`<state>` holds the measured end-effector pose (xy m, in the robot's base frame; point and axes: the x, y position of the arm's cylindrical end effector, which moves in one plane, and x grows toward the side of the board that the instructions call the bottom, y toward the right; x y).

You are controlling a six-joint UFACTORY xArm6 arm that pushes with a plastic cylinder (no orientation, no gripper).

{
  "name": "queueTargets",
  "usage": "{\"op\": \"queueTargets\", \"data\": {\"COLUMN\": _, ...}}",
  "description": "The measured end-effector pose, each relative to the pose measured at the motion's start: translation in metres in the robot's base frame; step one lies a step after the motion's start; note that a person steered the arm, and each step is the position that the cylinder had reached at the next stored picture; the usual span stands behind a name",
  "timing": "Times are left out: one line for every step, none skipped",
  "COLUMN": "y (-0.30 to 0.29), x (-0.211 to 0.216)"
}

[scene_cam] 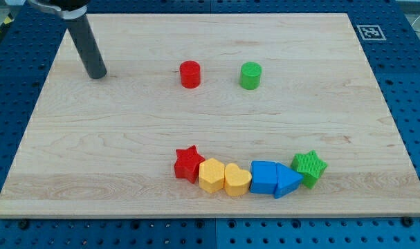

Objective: Push the red circle slightly down

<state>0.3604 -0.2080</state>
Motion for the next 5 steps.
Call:
{"op": "queueTargets", "data": {"y": 0.000, "x": -0.011}}
{"op": "queueTargets", "data": {"y": 0.001, "x": -0.011}}
{"op": "queueTargets", "data": {"y": 0.007, "x": -0.023}}
{"op": "queueTargets", "data": {"y": 0.014, "x": -0.031}}
{"op": "queueTargets", "data": {"y": 0.037, "x": -0.021}}
